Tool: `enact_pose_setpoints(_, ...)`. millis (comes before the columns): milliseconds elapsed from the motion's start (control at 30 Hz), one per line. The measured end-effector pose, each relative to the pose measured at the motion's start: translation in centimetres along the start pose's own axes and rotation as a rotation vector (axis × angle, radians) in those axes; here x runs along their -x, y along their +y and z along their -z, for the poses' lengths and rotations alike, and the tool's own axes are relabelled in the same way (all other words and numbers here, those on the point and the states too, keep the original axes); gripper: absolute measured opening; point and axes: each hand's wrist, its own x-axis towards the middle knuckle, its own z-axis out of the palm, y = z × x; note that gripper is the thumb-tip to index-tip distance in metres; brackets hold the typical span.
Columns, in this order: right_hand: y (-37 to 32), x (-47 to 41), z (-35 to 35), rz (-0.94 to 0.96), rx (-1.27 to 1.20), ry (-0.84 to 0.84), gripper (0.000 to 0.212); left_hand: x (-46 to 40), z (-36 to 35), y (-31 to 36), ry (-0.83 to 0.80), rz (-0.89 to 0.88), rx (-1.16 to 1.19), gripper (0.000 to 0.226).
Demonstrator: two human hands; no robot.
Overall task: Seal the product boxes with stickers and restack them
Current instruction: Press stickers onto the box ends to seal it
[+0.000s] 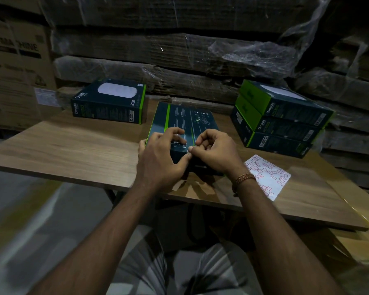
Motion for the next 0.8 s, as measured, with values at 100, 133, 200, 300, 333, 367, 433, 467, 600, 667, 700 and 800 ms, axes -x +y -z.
enact_pose_setpoints(100, -0.07, -0.11, 0.02, -0.015, 0.001, 0.001, 0.018, -0.04, -0.13, 0.07, 0.005, 0.000, -0.008, 0.058)
enact_pose_setpoints(133, -0.07, -0.17, 0.04, -0.018, 0.003, 0.002, 0.016, -0.09, -0.14, 0.05, -0.003, 0.002, -0.004, 0.058)
enact_pose_setpoints(200, 0.02, -0.23, 0.09, -0.018, -0.001, 0.001, 0.014, -0.17, -0.08, 0.00, -0.023, 0.006, 0.005, 0.060)
enact_pose_setpoints(300, 0.13, -0.21, 0.01, -0.026, 0.006, -0.002, 0.014, -0.15, 0.05, -0.11, -0.037, 0.000, 0.010, 0.063)
enact_pose_setpoints(333, 0.10, -0.16, -0.03, -0.024, 0.010, 0.002, 0.016, -0.12, 0.11, -0.10, -0.036, -0.001, 0.013, 0.063)
enact_pose_setpoints(367, 0.03, -0.10, -0.11, -0.021, 0.017, 0.010, 0.020, -0.06, 0.17, -0.02, -0.032, -0.001, 0.013, 0.062)
enact_pose_setpoints(433, -0.16, -0.05, -0.24, -0.020, 0.048, 0.025, 0.026, 0.05, 0.20, 0.16, -0.015, -0.002, -0.001, 0.061)
enact_pose_setpoints(467, -0.22, -0.09, -0.30, -0.026, 0.063, 0.028, 0.027, 0.07, 0.16, 0.23, -0.007, 0.000, -0.009, 0.062)
enact_pose_setpoints(600, -0.24, -0.38, -0.33, -0.047, 0.070, 0.041, 0.021, -0.06, 0.01, 0.29, -0.002, 0.016, -0.008, 0.063)
enact_pose_setpoints(667, -0.30, -0.40, -0.30, -0.057, 0.064, 0.050, 0.014, -0.09, 0.10, 0.26, -0.016, 0.007, -0.002, 0.062)
enact_pose_setpoints(700, -0.33, -0.36, -0.30, -0.060, 0.056, 0.056, 0.011, -0.09, 0.19, 0.26, -0.027, 0.004, 0.001, 0.063)
enact_pose_setpoints(800, -0.33, -0.17, -0.16, -0.051, 0.027, 0.047, 0.010, -0.17, 0.42, 0.13, -0.061, 0.009, 0.024, 0.066)
